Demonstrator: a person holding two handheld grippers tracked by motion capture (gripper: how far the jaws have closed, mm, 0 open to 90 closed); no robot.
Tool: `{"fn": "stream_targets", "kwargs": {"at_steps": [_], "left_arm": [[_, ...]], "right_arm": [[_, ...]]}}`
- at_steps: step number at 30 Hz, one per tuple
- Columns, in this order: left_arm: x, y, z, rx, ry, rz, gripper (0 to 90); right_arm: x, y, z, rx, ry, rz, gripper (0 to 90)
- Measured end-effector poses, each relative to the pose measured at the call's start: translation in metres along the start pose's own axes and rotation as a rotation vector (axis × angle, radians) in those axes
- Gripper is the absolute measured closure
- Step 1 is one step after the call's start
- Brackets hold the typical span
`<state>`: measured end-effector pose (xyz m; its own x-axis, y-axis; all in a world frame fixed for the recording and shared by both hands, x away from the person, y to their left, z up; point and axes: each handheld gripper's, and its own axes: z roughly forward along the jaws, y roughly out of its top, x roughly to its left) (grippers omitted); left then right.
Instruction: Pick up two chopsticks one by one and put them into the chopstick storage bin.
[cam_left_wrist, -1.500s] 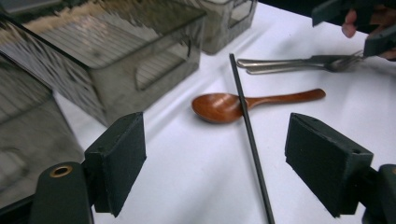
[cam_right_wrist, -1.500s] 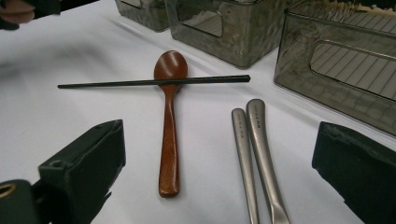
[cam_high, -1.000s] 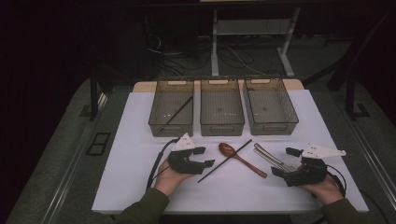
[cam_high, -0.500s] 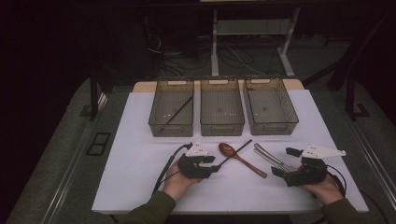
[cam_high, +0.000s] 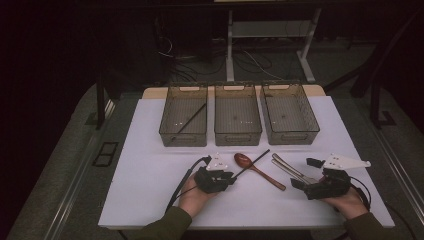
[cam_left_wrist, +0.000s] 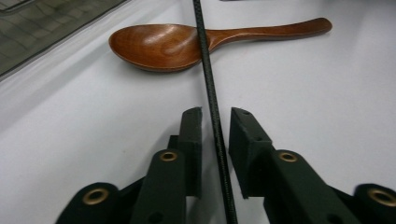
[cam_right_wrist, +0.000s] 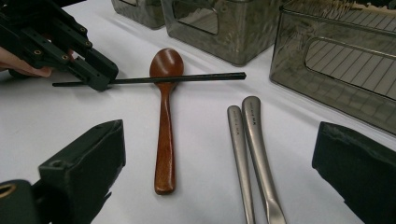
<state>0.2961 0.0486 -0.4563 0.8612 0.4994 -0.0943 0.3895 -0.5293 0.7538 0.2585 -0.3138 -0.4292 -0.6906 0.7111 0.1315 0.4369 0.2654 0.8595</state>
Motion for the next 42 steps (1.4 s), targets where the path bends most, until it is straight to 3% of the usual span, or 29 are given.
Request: {"fn": "stream_targets", "kwargs": {"at_steps": [5,19,27,42], "left_arm": [[0.000,0.000,0.000,0.005,0.019,0.000,83.3],[-0.002,0.002,0.000,0.008,0.026,-0.022,85.4],[-0.004,0.006,-0.004,0.018,0.013,0.015,85.5],[-0.004,0.013,-0.023,-0.025,-0.072,0.038,85.4]], "right_arm": [[0.000,0.000,0.000,0.002,-0.001,-0.001,1.9],[0.000,0.000,0.000,0.001,-0.001,-0.001,1.9],[0.000,0.000,0.000,0.002,-0.002,-0.005,1.9],[0.000,0.000,-0.001,-0.001,-0.002,-0.004,1.9]]}}
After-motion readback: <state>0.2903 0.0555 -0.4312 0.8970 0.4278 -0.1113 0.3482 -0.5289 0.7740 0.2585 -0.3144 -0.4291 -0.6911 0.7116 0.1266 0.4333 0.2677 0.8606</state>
